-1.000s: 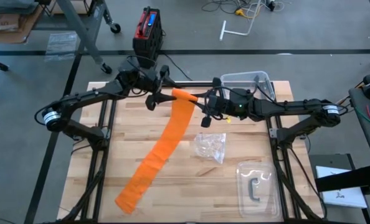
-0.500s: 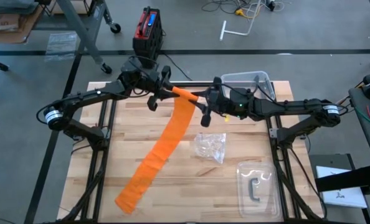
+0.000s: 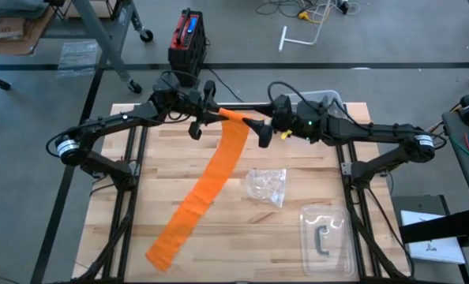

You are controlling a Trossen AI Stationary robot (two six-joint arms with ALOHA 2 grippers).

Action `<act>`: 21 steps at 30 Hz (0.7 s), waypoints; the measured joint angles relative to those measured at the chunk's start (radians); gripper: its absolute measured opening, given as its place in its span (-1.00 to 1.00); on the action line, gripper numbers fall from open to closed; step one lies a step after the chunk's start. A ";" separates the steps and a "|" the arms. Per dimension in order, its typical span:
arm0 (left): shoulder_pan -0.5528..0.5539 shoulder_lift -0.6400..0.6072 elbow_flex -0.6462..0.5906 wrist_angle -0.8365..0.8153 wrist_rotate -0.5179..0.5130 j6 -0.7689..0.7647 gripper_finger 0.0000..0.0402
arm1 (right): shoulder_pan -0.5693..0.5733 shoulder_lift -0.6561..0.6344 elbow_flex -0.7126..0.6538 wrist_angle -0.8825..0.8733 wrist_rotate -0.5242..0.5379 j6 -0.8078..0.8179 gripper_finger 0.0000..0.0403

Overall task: Roll bandage
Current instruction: Roll the orange bandage

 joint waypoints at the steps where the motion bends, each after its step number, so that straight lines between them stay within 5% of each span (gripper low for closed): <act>1: 0.000 -0.001 0.000 0.000 0.000 0.004 -0.72 | -0.008 0.002 0.000 0.001 -0.032 0.019 0.46; 6: -0.001 -0.001 0.000 0.008 -0.001 0.012 -0.76 | -0.021 0.028 0.000 0.005 -0.128 0.073 0.35; 21: -0.002 -0.002 0.000 0.010 -0.041 0.030 -0.75 | -0.021 0.036 -0.002 0.040 -0.128 0.090 -0.03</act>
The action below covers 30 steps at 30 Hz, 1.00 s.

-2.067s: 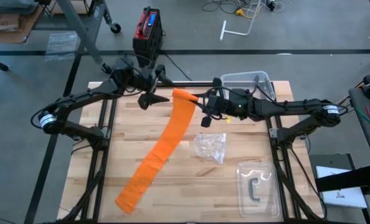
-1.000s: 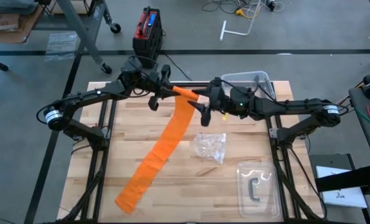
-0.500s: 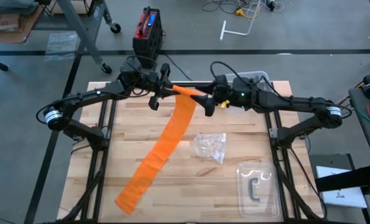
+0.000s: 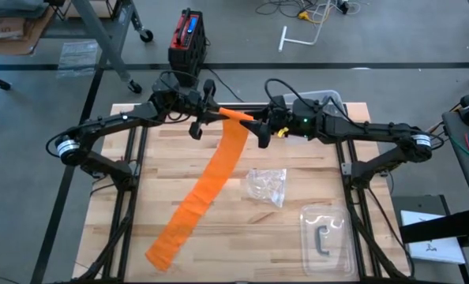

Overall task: Roll bandage
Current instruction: Roll the orange bandage

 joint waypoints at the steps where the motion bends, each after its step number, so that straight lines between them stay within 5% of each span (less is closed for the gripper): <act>1: 0.000 0.000 0.000 0.000 -0.010 0.005 -0.75 | 0.000 0.000 0.000 0.000 0.002 0.003 -0.06; 18: -0.003 -0.002 -0.008 -0.005 0.007 0.024 -0.55 | 0.000 0.002 0.000 0.022 0.000 -0.038 -0.49; 30: 0.126 -0.016 -0.011 -0.087 0.078 -0.032 0.06 | 0.007 0.003 -0.028 0.065 0.007 -0.230 -0.51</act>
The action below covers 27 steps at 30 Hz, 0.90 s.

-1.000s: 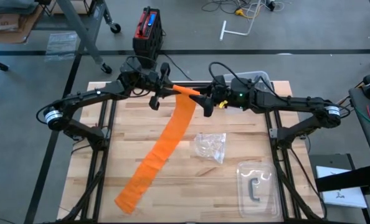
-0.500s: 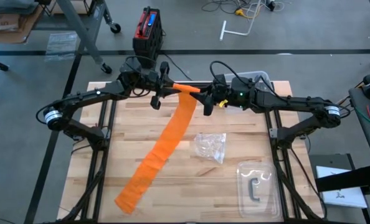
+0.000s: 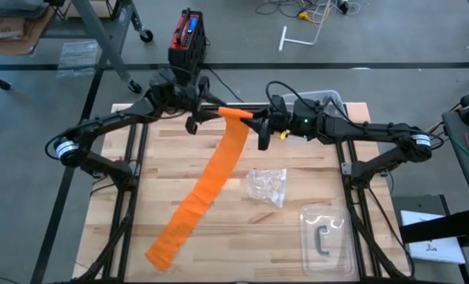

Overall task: Roll bandage
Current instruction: Roll the orange bandage

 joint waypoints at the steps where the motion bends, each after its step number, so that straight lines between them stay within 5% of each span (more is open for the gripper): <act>1: 0.019 0.000 -0.001 -0.005 0.020 -0.017 0.12 | 0.000 0.000 -0.010 0.006 0.010 -0.024 -0.52; 7: 0.080 0.016 -0.035 -0.018 0.150 -0.112 0.42 | -0.007 0.000 -0.095 0.105 0.094 -0.130 -0.60; 17: 0.049 0.144 -0.045 0.047 0.040 -0.151 0.60 | -0.020 -0.001 -0.224 0.124 0.312 -0.214 -0.58; 23: 0.050 0.266 -0.013 0.216 0.051 -0.314 0.57 | -0.008 -0.002 -0.281 0.209 0.309 -0.281 -0.64; 27: 0.051 0.322 0.018 0.408 0.163 -0.462 0.59 | 0.004 -0.003 -0.298 0.233 0.300 -0.324 -0.63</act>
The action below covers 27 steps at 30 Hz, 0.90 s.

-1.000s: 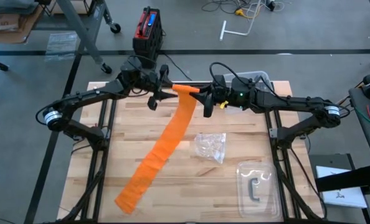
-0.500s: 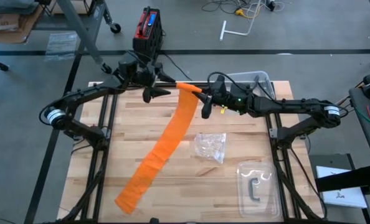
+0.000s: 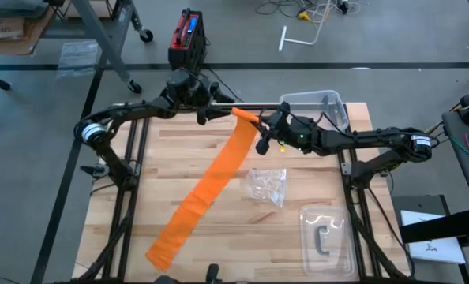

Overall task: Roll bandage
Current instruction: Roll the orange bandage

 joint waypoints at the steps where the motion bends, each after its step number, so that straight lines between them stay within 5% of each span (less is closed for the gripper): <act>1: -0.002 0.008 0.007 0.050 0.032 -0.043 0.60 | 0.003 0.001 -0.002 -0.002 0.001 -0.006 -0.62; 17: -0.006 0.032 0.078 0.118 0.111 -0.100 0.62 | 0.014 0.001 -0.003 0.078 -0.046 -0.105 -0.66; 24: 0.100 -0.177 0.024 0.056 0.174 -0.118 0.60 | 0.014 0.000 0.000 0.166 -0.058 -0.161 -0.63; 27: 0.114 -0.318 -0.015 0.013 0.145 -0.094 0.60 | 0.014 0.000 0.025 0.223 -0.140 -0.173 -0.67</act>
